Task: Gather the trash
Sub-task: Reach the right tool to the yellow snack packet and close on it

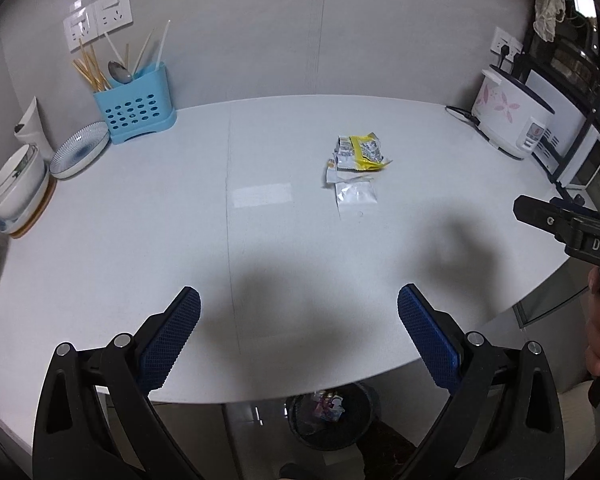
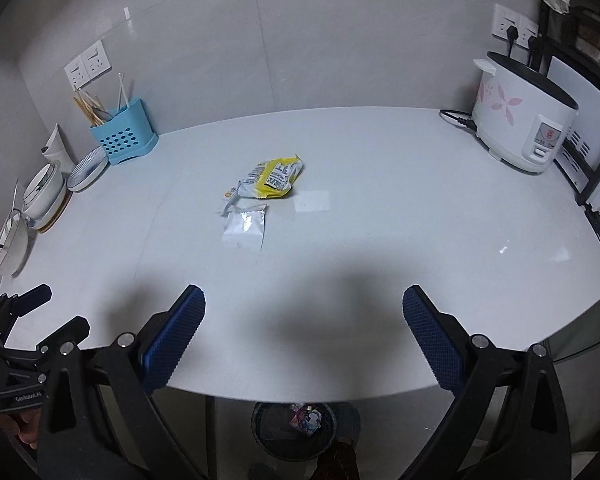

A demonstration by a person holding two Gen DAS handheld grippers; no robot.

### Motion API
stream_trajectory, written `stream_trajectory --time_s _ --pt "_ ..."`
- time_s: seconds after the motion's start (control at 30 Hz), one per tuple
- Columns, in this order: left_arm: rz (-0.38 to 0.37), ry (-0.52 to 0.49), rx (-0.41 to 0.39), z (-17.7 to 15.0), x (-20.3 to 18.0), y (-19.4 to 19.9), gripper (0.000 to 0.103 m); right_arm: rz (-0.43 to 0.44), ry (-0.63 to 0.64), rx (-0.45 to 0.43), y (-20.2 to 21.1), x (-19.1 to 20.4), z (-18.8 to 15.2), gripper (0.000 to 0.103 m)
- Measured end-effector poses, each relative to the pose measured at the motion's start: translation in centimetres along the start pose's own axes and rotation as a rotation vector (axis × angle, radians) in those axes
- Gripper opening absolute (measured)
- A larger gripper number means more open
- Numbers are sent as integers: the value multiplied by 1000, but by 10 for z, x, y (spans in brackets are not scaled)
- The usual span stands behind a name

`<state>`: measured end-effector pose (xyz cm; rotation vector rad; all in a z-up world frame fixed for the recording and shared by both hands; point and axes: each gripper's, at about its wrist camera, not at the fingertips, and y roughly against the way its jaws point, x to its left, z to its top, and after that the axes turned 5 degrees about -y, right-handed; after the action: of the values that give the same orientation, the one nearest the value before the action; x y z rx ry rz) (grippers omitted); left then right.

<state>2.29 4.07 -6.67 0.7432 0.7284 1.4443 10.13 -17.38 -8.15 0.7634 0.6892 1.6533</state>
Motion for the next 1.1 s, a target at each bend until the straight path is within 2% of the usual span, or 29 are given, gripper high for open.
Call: stream_trajectory --time_s 0.27,0.5,0.8,1.1 --pt "50 71 52 50 3 -51 97 21 48 96 -85 7 81 95" --pt "80 146 107 59 12 -78 97 12 35 238 -173 31 131 95" --pt "104 209 131 61 22 -90 97 -46 16 351 -239 53 145 95" --pt "110 225 142 64 21 -96 97 -81 13 405 -268 60 142 95"
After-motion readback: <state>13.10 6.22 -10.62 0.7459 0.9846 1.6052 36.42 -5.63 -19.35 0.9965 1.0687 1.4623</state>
